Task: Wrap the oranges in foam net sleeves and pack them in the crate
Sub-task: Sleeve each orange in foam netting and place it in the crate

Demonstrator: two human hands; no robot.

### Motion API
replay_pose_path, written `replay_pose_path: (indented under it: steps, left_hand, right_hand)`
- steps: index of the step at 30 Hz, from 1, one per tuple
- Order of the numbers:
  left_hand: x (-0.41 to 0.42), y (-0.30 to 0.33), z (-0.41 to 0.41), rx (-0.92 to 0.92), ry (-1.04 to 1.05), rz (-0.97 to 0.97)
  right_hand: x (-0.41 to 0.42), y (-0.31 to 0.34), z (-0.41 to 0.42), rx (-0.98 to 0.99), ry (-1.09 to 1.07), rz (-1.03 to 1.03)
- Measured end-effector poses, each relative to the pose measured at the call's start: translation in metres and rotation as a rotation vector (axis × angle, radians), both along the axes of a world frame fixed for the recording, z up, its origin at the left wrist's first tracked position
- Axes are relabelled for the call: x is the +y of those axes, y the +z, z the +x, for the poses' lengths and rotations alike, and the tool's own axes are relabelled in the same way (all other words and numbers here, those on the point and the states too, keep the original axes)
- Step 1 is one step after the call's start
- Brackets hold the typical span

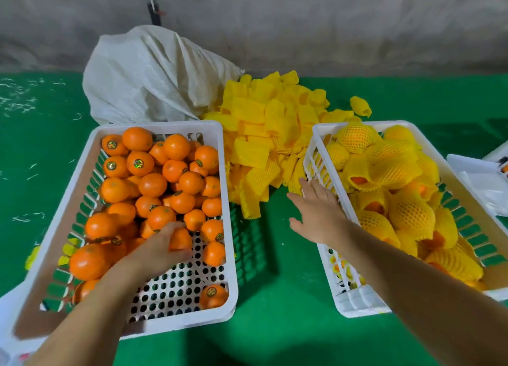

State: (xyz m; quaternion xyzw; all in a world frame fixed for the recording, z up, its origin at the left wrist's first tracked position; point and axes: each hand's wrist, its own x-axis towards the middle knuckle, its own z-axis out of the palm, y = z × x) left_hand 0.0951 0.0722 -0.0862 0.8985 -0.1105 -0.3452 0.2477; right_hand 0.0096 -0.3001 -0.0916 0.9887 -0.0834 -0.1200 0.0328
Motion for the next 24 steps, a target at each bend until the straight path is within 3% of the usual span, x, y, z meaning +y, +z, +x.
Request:
replay_pose_path:
  steps: [5, 11, 19, 24]
  left_hand:
    - [-0.008, 0.007, -0.002, -0.161, 0.169, -0.328]
    - [-0.033, 0.018, -0.043, -0.042, 0.436, -0.671]
    - [-0.035, 0.035, -0.076, 0.238, 0.675, -0.927]
    - [-0.041, 0.033, -0.085, 0.119, 0.798, -0.903]
  right_hand:
    - [-0.008, -0.008, 0.039, 0.124, 0.072, 0.021]
    - [0.021, -0.006, 0.103, 0.070, 0.073, 0.079]
    - [0.049, -0.015, 0.126, 0.034, 0.049, 0.154]
    - [0.053, -0.013, 0.135, 0.057, -0.052, 0.181]
